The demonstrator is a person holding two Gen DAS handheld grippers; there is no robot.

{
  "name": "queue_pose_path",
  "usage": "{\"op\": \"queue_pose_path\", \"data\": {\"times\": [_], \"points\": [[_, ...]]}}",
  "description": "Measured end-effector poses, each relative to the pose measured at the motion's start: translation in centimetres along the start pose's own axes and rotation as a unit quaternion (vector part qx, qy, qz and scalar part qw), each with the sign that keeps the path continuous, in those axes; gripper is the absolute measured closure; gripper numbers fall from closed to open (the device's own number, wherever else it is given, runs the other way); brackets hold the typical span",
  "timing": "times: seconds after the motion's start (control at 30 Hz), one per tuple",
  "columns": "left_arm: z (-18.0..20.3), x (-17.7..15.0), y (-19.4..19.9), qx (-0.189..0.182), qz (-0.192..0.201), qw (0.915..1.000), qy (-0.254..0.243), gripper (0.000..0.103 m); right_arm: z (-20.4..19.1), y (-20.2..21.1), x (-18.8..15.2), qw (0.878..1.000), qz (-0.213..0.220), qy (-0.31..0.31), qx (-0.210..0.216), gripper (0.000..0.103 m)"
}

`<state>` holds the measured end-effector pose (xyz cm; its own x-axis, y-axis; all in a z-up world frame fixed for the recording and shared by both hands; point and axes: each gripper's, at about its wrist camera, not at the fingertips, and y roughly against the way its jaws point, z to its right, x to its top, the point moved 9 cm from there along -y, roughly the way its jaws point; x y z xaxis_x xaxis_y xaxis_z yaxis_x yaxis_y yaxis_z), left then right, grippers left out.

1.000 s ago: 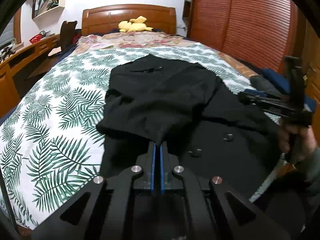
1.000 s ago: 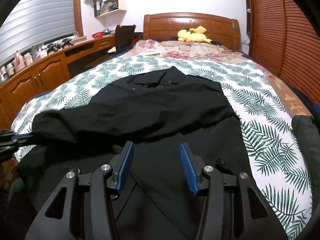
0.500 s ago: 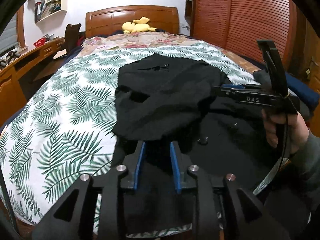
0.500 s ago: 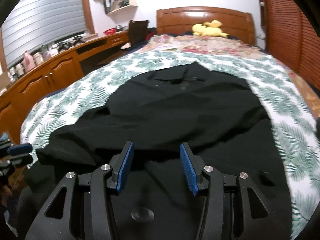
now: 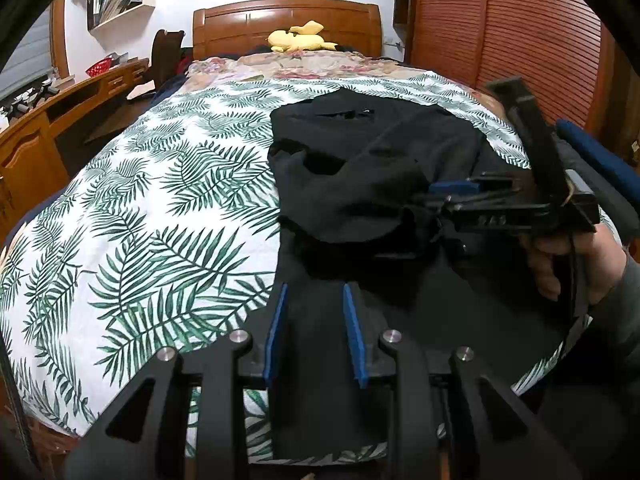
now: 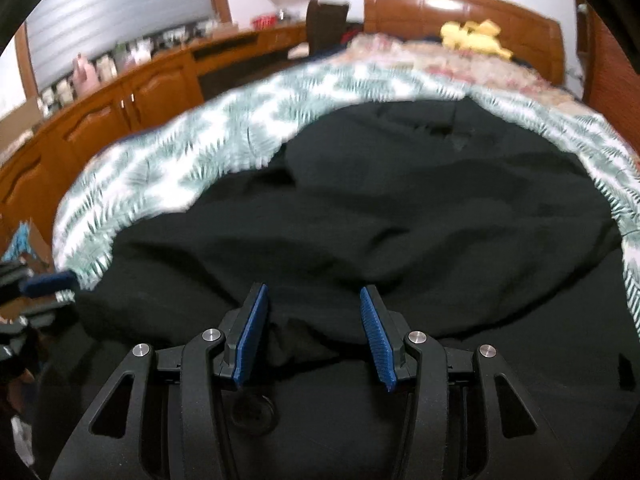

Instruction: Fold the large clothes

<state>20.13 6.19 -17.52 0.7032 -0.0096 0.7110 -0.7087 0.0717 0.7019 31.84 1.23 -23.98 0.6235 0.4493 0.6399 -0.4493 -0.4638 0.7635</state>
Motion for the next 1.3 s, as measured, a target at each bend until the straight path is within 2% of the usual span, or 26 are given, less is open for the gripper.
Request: {"op": "queue_pose_path", "data": {"times": [0.13,0.33,0.5,0.67,0.8,0.93,1.0,1.3], "points": [[-0.7,-0.6,-0.3,0.008,-0.007,0.9999,0.002,0.076,0.0,-0.4,-0.3,1.0,-0.009,0.006,-0.003,0.054],[-2.2,-2.3,-1.0,0.019,-0.027,0.9994,0.01,0.074,-0.5,1.3,0.2,0.999,0.024,0.018,-0.011,0.054],[-3.1,-3.0,-0.8,0.019,-0.027,0.9993,0.016,0.068,-2.6,2.3,0.3,0.998,0.043,0.046,0.006,0.054],[-3.7,-3.0,-1.2,0.03,-0.027,0.999,0.017,0.065,-5.3,1.8,-0.4,0.996,0.029,0.083,0.035,0.054],[-4.5,-2.9,-1.8,0.046,-0.025,0.9985,0.017,0.061,-6.3,0.6,-1.2,0.994,0.009,0.107,0.027,0.054],[-5.5,-2.6,-2.5,0.053,-0.025,0.9978,0.029,0.056,-6.0,0.5,-1.2,0.995,0.008,0.099,0.033,0.054],[-6.0,-2.5,-2.8,0.06,-0.024,0.9974,0.031,0.05,-6.0,0.6,-1.2,0.995,0.008,0.097,0.033,0.054],[-7.0,-2.1,-3.2,0.076,-0.025,0.996,0.04,0.049,-5.9,1.3,-1.3,0.995,0.017,0.1,0.022,0.054]]}}
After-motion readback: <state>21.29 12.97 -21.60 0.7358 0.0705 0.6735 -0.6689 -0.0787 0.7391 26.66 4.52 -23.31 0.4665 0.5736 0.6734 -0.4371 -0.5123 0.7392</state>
